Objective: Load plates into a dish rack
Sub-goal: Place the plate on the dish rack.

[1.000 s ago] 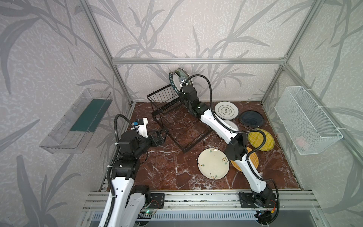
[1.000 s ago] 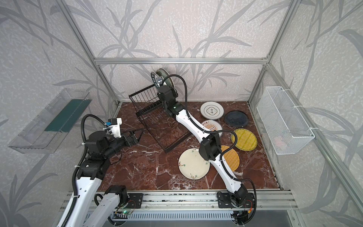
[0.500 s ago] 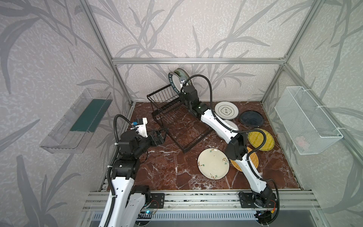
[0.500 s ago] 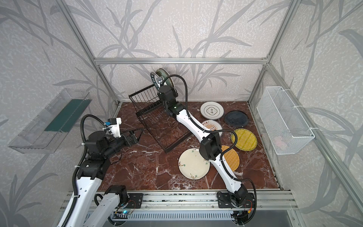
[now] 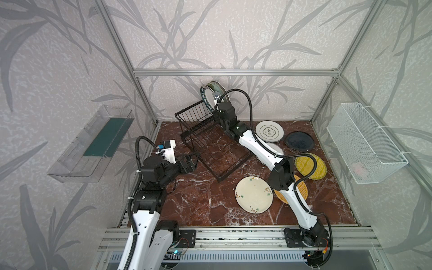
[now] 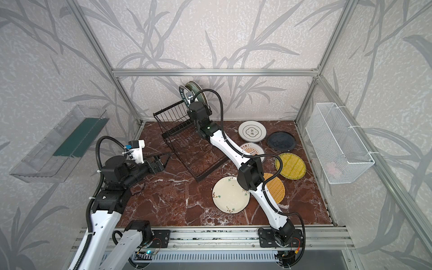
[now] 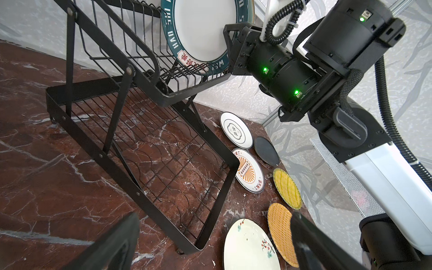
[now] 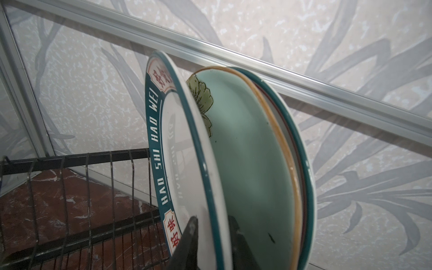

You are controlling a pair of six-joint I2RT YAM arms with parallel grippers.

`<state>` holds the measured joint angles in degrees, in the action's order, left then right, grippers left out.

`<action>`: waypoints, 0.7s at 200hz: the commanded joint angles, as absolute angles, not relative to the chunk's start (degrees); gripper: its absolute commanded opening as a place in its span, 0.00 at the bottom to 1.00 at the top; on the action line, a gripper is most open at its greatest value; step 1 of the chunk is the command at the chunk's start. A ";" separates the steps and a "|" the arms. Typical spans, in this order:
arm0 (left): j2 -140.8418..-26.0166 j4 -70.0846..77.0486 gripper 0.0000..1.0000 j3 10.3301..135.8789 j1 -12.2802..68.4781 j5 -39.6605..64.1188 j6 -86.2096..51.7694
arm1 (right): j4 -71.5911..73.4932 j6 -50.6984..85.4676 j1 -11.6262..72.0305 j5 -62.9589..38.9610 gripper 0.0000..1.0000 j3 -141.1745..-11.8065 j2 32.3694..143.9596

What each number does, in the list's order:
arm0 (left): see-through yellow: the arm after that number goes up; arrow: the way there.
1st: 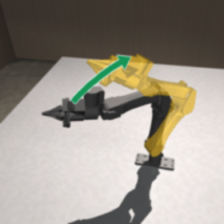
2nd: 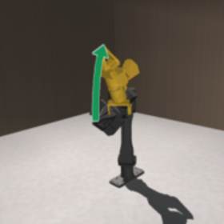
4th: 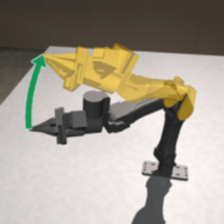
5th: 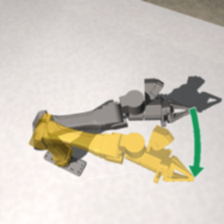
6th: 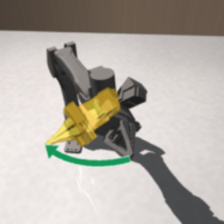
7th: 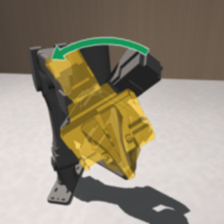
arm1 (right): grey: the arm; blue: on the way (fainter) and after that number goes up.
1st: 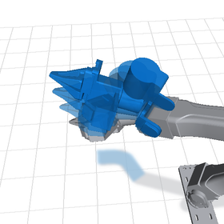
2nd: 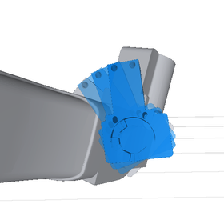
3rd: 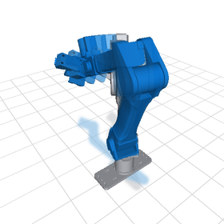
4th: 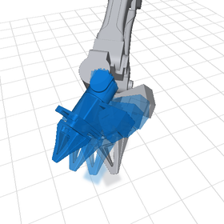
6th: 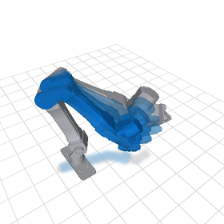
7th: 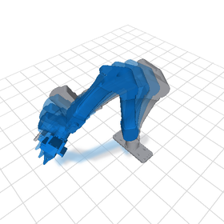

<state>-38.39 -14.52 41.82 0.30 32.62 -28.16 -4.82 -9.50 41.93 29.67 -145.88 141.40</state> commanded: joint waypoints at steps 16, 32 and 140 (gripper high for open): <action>-38.32 -13.01 0.99 41.13 -0.09 33.66 -28.44 | -4.83 -9.37 41.75 29.27 0.30 -148.52 137.43; -38.32 -12.94 0.99 41.13 -0.13 33.75 -28.48 | -4.66 -9.64 41.74 29.44 0.34 -149.11 137.31; -38.23 -12.53 0.99 40.87 -0.15 34.36 -28.88 | -3.11 -11.77 41.66 31.13 0.56 -151.20 136.12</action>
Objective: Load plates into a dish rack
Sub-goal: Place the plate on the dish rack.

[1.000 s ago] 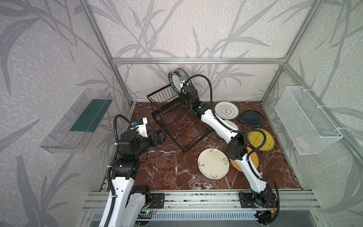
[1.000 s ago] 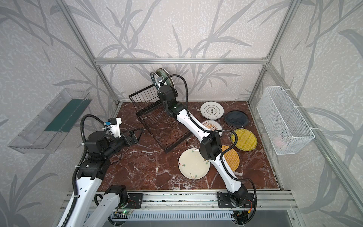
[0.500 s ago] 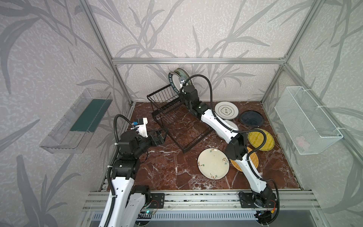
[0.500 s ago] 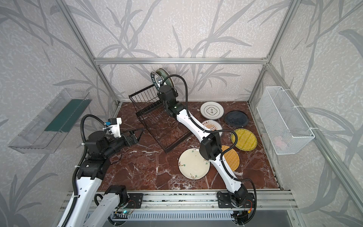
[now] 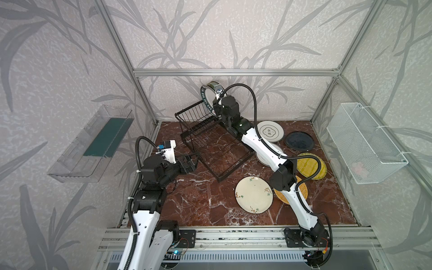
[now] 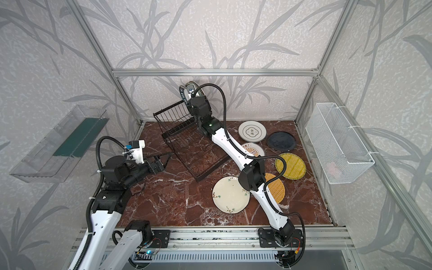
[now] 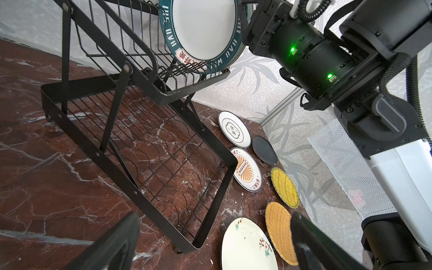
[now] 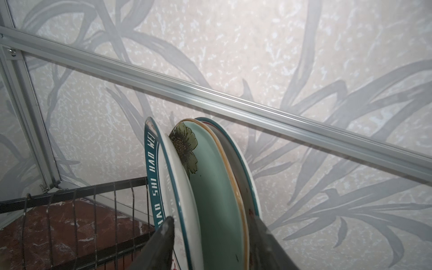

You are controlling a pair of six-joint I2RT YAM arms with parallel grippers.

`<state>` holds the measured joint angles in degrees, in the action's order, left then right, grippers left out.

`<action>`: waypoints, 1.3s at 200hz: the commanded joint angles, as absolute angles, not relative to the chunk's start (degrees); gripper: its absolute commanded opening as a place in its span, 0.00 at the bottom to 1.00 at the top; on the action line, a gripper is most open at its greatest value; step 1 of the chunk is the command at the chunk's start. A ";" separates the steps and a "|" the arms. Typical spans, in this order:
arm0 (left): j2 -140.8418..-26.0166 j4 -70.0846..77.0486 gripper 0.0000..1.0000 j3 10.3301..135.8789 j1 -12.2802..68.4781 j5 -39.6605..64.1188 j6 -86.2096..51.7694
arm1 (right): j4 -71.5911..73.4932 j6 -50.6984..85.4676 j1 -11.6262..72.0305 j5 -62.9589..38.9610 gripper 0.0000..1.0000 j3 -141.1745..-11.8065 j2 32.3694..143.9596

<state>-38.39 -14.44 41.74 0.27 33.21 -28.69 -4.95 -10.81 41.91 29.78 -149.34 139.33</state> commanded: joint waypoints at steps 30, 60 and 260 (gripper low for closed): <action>-38.14 -12.29 0.99 40.84 -0.15 34.54 -29.07 | -2.31 -12.50 41.41 31.75 0.60 -151.44 136.40; -37.97 -12.22 0.99 40.83 -0.09 34.63 -29.23 | -3.22 -12.26 40.72 31.97 0.64 -152.31 136.95; -40.38 -7.60 0.99 39.65 -0.90 38.04 -36.36 | 2.33 -11.48 43.24 25.41 0.97 -115.30 106.62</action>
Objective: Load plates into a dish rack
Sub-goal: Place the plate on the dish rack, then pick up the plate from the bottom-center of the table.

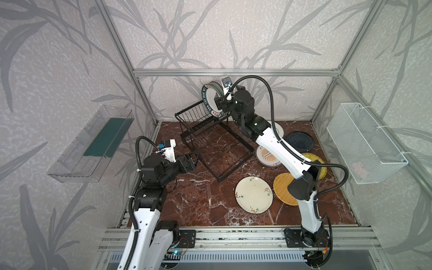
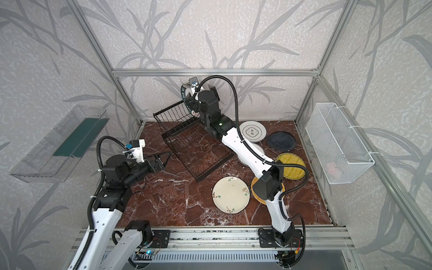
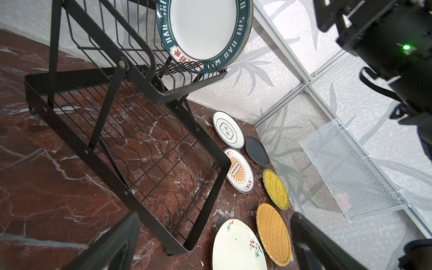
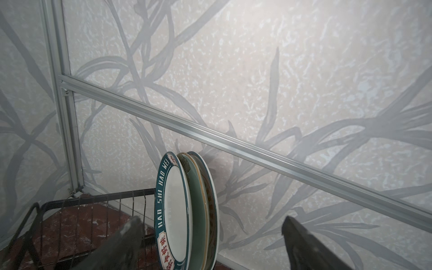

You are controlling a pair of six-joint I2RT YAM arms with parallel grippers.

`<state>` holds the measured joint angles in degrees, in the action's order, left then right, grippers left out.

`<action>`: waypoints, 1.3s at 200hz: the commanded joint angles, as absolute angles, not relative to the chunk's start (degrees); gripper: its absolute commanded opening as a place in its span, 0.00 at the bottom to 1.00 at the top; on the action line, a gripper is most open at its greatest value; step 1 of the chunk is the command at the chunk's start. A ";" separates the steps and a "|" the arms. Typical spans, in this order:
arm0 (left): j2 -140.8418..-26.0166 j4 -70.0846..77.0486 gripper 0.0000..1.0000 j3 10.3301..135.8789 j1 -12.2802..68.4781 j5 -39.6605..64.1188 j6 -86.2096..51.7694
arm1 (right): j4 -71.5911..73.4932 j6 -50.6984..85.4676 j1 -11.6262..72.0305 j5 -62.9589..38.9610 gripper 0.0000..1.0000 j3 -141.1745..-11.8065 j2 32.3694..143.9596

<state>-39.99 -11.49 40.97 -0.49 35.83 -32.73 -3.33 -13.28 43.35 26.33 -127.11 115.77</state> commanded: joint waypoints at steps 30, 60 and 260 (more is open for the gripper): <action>-41.53 -2.90 0.99 37.35 -1.22 39.28 -43.27 | 7.33 -6.81 43.15 24.13 0.99 -94.11 91.83; -45.22 2.52 0.99 34.02 -1.07 45.55 -48.55 | 2.52 1.15 42.23 22.33 0.99 -79.49 80.31; -74.38 17.39 0.74 22.28 43.31 32.34 -52.85 | -2.73 29.88 20.08 -17.51 0.99 -39.77 60.71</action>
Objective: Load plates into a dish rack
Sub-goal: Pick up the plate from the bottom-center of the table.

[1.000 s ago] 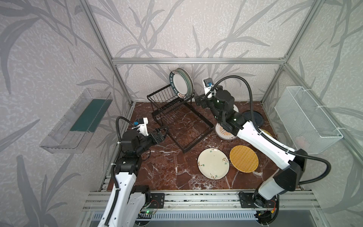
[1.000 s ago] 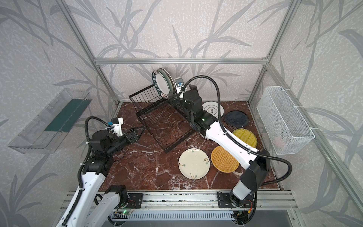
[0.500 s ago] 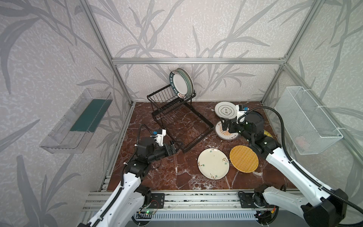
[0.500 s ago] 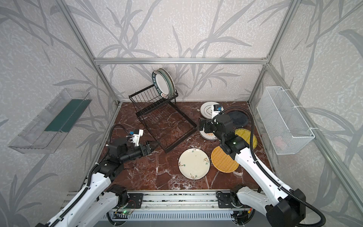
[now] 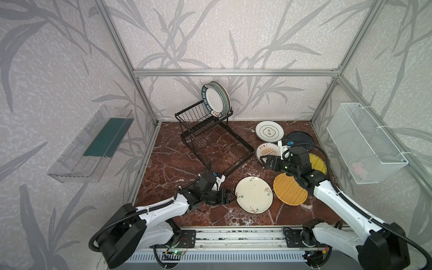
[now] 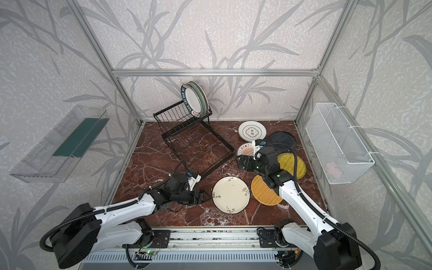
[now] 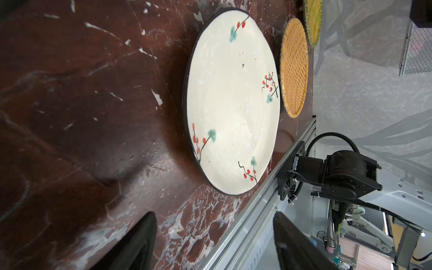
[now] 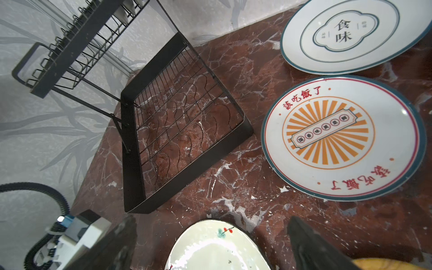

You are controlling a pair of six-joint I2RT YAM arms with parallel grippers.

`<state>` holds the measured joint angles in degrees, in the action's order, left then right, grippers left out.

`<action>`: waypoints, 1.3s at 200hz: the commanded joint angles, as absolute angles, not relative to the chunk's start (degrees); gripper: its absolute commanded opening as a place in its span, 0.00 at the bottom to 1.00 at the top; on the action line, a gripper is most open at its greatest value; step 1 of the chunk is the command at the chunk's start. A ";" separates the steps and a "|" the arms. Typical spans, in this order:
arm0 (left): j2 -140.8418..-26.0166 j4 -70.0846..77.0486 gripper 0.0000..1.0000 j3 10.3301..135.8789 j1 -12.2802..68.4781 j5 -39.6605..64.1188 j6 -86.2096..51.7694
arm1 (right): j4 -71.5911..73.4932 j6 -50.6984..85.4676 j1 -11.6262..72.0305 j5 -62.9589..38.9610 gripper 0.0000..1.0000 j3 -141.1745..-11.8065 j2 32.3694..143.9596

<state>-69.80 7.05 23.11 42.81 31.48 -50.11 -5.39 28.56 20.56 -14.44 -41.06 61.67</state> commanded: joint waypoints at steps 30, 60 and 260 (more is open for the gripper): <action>-82.14 25.33 0.67 22.30 43.51 34.42 -54.96 | -2.34 30.10 19.86 -18.08 0.99 -39.12 60.43; -87.84 30.98 0.60 22.40 43.56 34.99 -56.11 | -1.94 30.31 19.60 -18.35 0.99 -38.50 59.53; -94.61 36.49 0.06 23.06 43.42 31.63 -61.16 | -0.98 32.07 18.97 -19.34 0.99 -35.95 56.53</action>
<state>-93.73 39.03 23.16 44.18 32.42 -56.73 -2.28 31.73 19.38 -18.55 -36.58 58.06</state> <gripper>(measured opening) 0.085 0.991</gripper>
